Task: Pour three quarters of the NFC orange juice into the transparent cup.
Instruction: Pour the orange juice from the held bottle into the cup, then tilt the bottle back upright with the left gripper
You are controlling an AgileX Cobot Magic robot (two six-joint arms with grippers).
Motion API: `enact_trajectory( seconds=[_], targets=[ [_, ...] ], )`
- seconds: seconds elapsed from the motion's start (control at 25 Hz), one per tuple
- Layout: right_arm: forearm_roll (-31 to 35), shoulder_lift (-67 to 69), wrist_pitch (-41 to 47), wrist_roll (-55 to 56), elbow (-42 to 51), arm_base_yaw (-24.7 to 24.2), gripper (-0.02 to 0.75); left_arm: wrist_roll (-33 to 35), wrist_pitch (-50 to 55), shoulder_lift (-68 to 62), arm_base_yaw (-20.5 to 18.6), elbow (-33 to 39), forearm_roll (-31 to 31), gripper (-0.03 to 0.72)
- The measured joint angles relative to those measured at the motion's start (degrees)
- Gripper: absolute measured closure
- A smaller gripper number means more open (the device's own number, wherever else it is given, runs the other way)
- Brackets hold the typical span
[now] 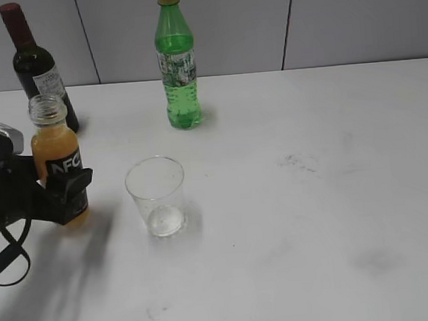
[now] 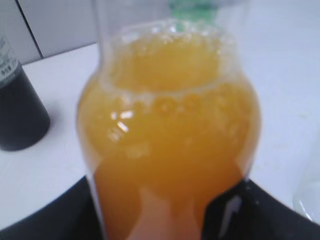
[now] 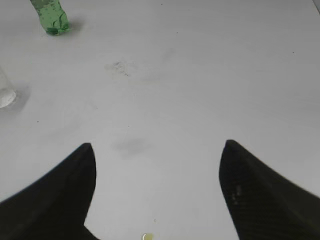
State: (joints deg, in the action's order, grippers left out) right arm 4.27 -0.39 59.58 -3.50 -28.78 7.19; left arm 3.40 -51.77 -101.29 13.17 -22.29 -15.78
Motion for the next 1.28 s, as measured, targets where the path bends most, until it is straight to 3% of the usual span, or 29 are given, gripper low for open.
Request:
enact_trajectory(
  seconds=[0.44,0.64,1.28],
  targets=[
    [0.06,0.00,0.00,0.00,0.00,0.00,0.149,8.24,4.27,4.07,0.70,1.46,6.97,0.208],
    [0.06,0.00,0.00,0.00,0.00,0.00,0.149,10.89,9.46,6.63,3.80,1.51,7.50,0.208],
    [0.06,0.00,0.00,0.00,0.00,0.00,0.149,16.17,19.71,12.67,5.72,1.64,9.42,0.208]
  ],
)
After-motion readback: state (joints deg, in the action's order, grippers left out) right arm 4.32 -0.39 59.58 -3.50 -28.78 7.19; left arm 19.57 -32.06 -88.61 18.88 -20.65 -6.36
